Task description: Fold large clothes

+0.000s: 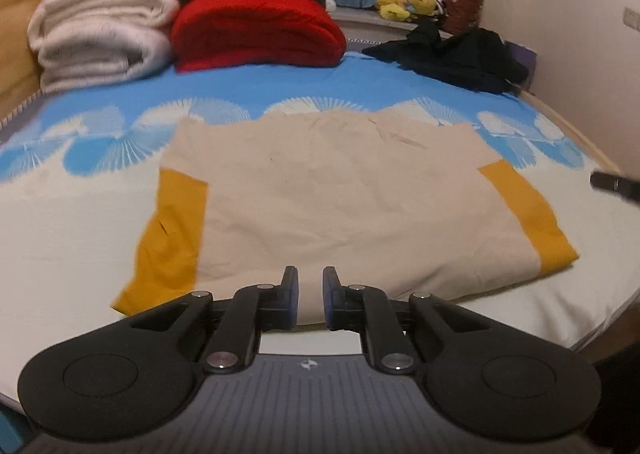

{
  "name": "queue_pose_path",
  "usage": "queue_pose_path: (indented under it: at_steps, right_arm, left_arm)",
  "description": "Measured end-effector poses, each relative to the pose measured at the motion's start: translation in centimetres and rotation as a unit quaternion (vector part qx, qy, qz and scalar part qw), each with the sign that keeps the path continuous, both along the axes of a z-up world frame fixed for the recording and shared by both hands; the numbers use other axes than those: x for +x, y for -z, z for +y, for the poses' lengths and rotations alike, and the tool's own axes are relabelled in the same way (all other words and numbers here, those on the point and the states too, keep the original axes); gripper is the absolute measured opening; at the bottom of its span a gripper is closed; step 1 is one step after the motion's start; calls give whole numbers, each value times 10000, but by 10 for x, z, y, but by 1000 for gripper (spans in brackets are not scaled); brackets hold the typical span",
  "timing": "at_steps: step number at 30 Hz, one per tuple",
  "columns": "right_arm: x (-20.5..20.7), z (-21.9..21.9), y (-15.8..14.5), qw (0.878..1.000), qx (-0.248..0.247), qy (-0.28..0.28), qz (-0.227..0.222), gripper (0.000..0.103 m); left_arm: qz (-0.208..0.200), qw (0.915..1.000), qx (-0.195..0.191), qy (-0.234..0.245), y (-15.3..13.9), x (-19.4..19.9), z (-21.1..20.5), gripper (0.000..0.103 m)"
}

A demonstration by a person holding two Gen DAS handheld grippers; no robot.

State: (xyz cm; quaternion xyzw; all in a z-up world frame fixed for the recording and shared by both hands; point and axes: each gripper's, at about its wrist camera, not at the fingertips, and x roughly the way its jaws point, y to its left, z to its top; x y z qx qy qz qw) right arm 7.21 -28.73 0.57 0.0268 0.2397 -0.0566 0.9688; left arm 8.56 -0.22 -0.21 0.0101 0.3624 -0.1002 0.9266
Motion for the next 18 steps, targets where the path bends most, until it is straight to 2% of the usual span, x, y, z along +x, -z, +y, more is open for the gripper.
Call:
queue_pose_path:
  at_steps: [2,7,15,18]
  right_arm:
    - [6,0,6,9999,-57,64,82,37]
    - [21,0,14,9997,10,94,241,37]
    - [27,-2,17,9994,43,55,337,37]
    - [28,-3,15,9994,66,18,325,37]
  left_arm:
    - [-27,9999,-12,-135,2,6,-2,14]
    - [403,9976,-297,-484,16,26,1,14]
    - [776,9934,-614,-577,32,44,2,15]
    - [945,9905,-757,-655,41,49,3,18]
